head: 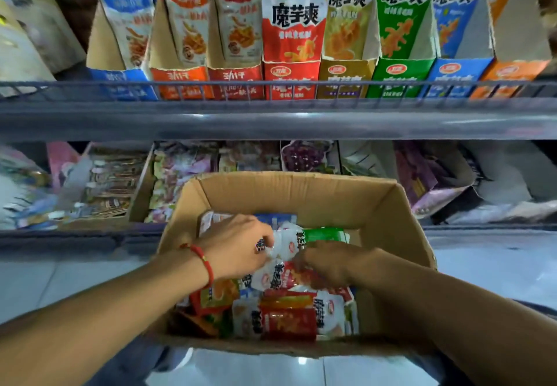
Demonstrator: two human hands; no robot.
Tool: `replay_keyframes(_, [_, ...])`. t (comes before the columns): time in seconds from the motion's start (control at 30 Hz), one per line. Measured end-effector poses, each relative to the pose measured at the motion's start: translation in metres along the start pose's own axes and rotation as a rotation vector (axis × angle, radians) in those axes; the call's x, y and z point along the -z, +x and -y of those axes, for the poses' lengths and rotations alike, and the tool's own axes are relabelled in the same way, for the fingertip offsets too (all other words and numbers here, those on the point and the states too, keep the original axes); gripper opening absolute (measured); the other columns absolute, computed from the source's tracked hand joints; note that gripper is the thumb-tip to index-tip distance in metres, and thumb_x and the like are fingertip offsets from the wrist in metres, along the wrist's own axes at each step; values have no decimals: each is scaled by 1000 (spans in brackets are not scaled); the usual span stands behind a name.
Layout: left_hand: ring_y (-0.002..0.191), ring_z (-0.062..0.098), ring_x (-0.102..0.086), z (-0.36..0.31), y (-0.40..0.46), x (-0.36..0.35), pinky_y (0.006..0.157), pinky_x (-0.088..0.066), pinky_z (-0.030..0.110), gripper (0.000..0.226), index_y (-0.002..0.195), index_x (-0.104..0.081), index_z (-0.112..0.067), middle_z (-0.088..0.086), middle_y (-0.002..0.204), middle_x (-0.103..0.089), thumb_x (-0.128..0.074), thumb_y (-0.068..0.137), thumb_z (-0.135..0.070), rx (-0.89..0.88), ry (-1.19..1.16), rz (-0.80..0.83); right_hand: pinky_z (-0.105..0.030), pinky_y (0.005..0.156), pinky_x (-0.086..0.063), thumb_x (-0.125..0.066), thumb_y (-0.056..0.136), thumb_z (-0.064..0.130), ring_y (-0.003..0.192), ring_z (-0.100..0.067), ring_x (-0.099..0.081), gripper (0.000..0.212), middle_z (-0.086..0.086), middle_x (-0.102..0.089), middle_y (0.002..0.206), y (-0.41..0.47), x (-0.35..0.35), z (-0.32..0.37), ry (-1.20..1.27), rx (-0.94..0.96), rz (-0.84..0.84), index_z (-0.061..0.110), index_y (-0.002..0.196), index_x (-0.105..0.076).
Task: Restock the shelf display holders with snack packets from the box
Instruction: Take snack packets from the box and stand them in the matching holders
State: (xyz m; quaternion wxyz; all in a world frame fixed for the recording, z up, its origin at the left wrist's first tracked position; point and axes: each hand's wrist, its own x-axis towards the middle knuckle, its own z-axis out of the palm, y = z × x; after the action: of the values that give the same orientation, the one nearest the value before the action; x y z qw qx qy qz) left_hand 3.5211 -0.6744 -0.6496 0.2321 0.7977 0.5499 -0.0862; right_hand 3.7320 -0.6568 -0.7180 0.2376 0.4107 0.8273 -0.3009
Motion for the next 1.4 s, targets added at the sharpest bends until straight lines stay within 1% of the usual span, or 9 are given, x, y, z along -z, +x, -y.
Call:
replay_keyframes(0.13, [111,19,-63,17,10,0,93,-53,40,22,109,-69,-33,-7,117,-68,-58,90,-34,25,88,45,-43,109,-44,-74,91,30,132,-30,-50,71,-7,-45,149,7,-21,-1,-17,-38,-8,20,151,-35])
replay_keyframes(0.37, [96,20,-64,25,16,11,82,-56,37,27,119,-67,-30,-1,115,-68,-58,94,-27,90,45,75,-39,100,-45,-82,83,20,126,-32,-53,81,-12,-49,143,14,-37,-1,47,-99,-40,14,146,-31])
replay_keyframes(0.6, [92,18,-63,19,15,11,80,-57,38,20,114,-66,-31,-4,117,-67,-58,96,-31,66,43,87,-38,93,-54,-82,84,21,107,-24,-63,34,-5,-68,118,9,-24,-2,166,-128,61,14,114,-67])
replay_keyframes(0.93, [106,19,-60,18,17,15,80,-52,35,28,123,-62,-30,-2,123,-64,-61,95,-30,121,-71,30,-31,85,-56,-72,92,35,100,-11,-66,17,7,-66,112,-21,29,-23,238,-138,-174,35,105,-61])
replay_keyframes(1.1, [124,22,-57,11,20,14,100,-52,36,93,155,-31,-21,3,145,-53,-78,77,-42,336,-473,-49,-35,84,-63,-69,97,30,87,-7,-76,18,7,-78,103,-54,55,-32,625,-147,-262,22,113,-69])
replay_keyframes(1.17, [119,23,-60,4,18,9,101,-54,44,108,144,-43,-21,4,135,-60,-84,49,-51,434,-819,-26,-41,89,-62,-67,99,20,93,-17,-77,17,1,-79,105,-63,55,-29,823,-122,-273,16,115,-71])
replay_keyframes(1.23, [107,25,-63,-3,16,3,101,-54,54,90,123,-59,-15,9,119,-65,-91,43,-42,474,-1230,83,-44,91,-61,-65,100,14,98,-24,-76,18,-5,-79,108,-70,52,-25,994,-96,-267,8,116,-71])
replay_keyframes(1.3, [97,32,-63,-14,10,-1,102,-52,56,60,120,-67,-9,22,113,-67,-91,68,-27,460,-1477,260,-45,93,-59,-62,101,16,103,-27,-75,20,-7,-78,111,-74,48,-19,1102,-61,-255,6,118,-70])
replay_keyframes(1.4, [110,36,-68,-27,7,-9,98,-56,49,41,120,-69,-5,21,121,-72,-78,82,-17,412,-1675,280,-39,91,-57,-56,104,22,106,-23,-74,24,-5,-78,113,-80,44,-9,1176,-27,-258,7,118,-70])
